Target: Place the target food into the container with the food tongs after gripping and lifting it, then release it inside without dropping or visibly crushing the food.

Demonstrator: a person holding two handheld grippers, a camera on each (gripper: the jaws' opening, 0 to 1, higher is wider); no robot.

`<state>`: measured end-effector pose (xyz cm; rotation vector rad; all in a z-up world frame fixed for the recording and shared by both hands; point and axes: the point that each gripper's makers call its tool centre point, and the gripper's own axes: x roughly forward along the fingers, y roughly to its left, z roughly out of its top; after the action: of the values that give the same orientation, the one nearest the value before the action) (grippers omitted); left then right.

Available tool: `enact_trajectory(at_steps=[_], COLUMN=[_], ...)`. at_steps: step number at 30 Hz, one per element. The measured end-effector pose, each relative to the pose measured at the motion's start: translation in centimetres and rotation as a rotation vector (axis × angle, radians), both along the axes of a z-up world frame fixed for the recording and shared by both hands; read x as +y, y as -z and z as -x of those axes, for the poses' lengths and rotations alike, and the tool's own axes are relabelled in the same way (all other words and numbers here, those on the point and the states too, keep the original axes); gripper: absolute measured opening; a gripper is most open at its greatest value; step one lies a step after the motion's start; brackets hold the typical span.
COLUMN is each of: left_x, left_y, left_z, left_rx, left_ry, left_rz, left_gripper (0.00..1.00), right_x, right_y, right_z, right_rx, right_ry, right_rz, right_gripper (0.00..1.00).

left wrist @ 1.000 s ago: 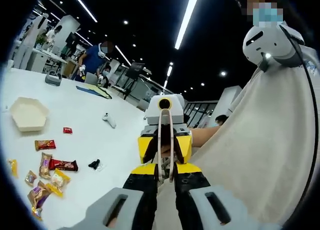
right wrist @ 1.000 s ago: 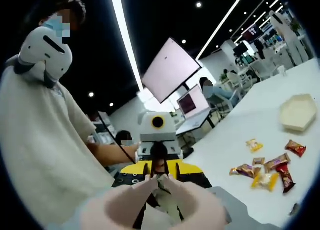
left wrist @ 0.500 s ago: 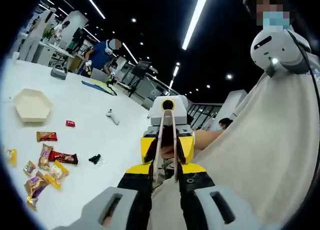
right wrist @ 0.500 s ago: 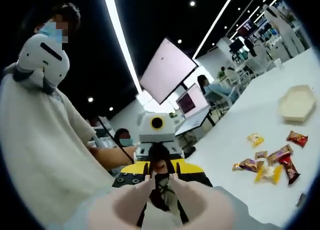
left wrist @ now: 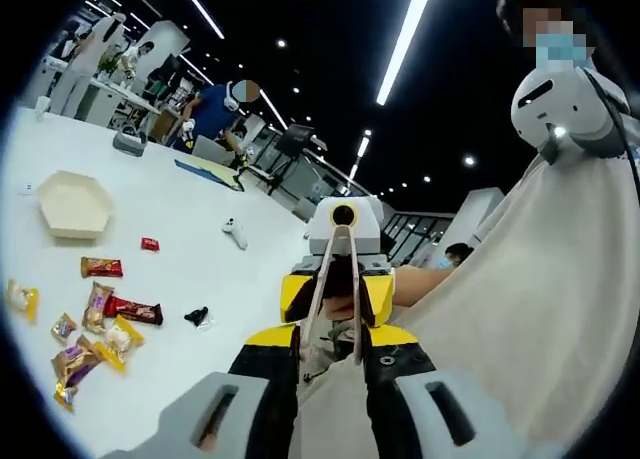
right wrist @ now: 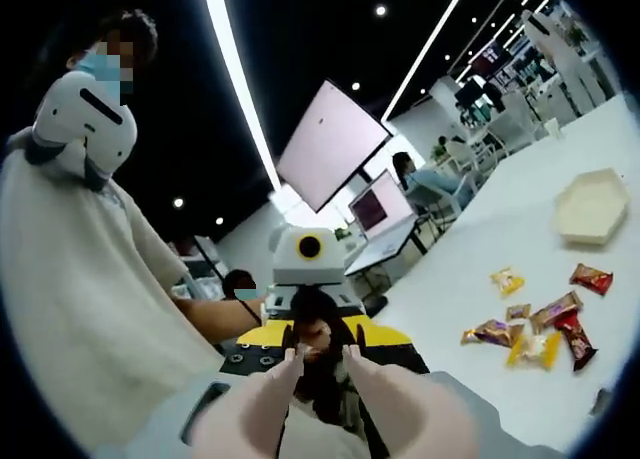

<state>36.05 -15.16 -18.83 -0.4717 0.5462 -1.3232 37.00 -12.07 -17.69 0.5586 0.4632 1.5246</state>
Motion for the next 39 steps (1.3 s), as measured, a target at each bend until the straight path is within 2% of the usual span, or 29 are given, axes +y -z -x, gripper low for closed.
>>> enact_trajectory(at_steps=[7,10,12,18,19,20,24,26,28,36,39], left_x=[0.1,0.3,0.8,0.9,0.8,0.7,0.6,0.8,1.0,0.5,0.3], left_y=[0.0,-0.3,-0.9,-0.9,-0.7,-0.1,-0.5,-1.0,-1.3,-1.2,-1.1], left_z=[0.0,-0.3,-0.9,-0.9,-0.7,-0.1,-0.3,-0.5,-1.0,-0.8,-1.1], left_rx=[0.023,0.012,-0.023,-0.031,-0.049,-0.053,-0.033,0.012,0.008,0.018,0.033], left_ry=[0.002,-0.032,-0.076,-0.090,-0.083,-0.042,-0.051,-0.048,-0.061,-0.045,-0.063], left_rz=[-0.011,0.009,0.031,0.043,0.029,-0.024,-0.005,0.028,0.038,0.022,0.025], left_gripper=[0.24,0.24,0.24,0.25,0.24,0.24,0.22,0.19,0.18,0.20,0.22], right_x=[0.1,0.0,-0.4,-0.6,-0.6,-0.5,-0.7,-0.7,-0.8,-0.9,-1.2], right_y=[0.1,-0.2,-0.5,-0.8,-0.8,-0.6,-0.9,-0.9,-0.8,-1.0,-0.9], right_z=[0.0,-0.4,-1.2,-1.4,-1.4,-1.1,-1.2,-1.2,-1.3,-1.2,-1.3], right_rx=[0.034,0.065,0.095,0.089,0.083,0.085,0.101,0.115,0.129,0.107,0.060], right_ry=[-0.004,0.016,0.057,0.076,0.073,0.057,0.074,0.066,0.064,0.061,0.076], right_rz=[-0.004,-0.019,-0.052,-0.066,-0.061,-0.047,-0.071,-0.073,-0.065,-0.057,-0.050], right_gripper=[0.25,0.25,0.26,0.26,0.26,0.26,0.25,0.24,0.24,0.24,0.24])
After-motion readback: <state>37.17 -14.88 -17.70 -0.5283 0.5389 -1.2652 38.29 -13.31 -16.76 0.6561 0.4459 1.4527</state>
